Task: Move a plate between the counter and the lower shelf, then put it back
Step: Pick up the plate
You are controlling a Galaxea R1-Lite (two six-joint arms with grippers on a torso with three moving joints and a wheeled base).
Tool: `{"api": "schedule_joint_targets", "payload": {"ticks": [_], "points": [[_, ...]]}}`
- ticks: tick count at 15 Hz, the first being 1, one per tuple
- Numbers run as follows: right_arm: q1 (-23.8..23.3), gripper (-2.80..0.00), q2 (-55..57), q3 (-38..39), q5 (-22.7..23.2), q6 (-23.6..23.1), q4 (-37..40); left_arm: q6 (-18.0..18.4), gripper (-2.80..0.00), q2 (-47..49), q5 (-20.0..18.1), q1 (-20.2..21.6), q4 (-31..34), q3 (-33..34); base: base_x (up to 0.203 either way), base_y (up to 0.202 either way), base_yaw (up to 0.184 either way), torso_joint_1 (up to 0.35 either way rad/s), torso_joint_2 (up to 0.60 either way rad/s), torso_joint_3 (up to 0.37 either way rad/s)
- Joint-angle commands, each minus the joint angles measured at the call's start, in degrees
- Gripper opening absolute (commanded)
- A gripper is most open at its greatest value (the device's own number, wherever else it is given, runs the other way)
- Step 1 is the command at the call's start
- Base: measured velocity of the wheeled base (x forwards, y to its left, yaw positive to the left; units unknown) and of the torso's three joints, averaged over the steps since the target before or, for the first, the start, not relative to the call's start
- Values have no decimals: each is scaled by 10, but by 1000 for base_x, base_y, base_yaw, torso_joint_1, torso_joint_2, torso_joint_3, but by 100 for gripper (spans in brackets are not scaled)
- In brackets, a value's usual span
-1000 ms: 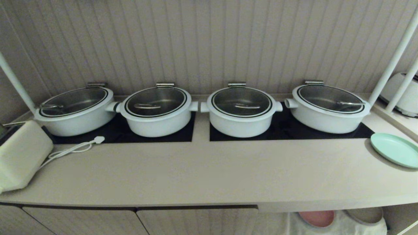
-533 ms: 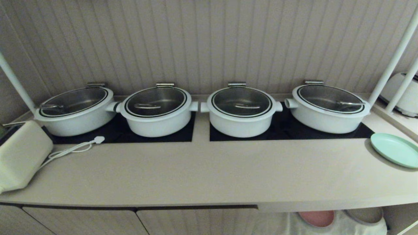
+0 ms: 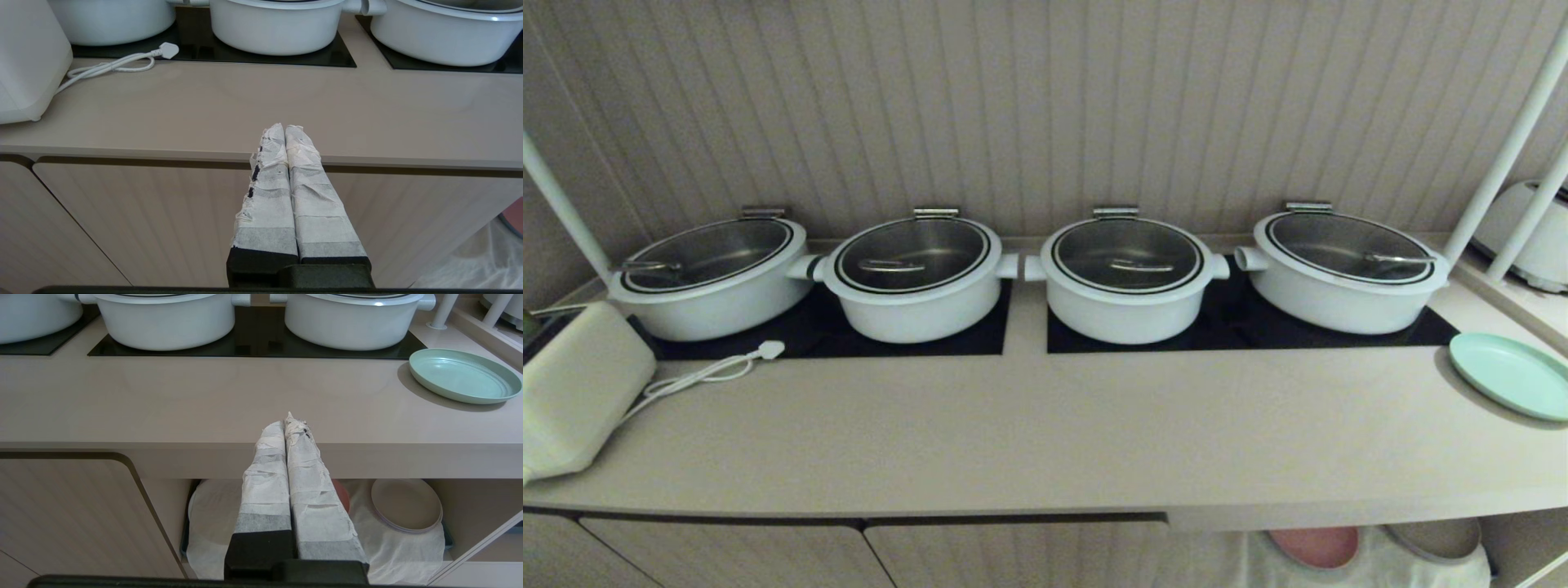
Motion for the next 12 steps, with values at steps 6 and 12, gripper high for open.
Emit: {"api": "schedule_joint_targets", "payload": {"ticks": [6,12], "points": [[0,-280,0,0,0,0,0,0,-280,0,0,0,0,0,0,0,0,0,0,0],[0,-280,0,0,0,0,0,0,-280,0,0,0,0,0,0,0,0,0,0,0]]}}
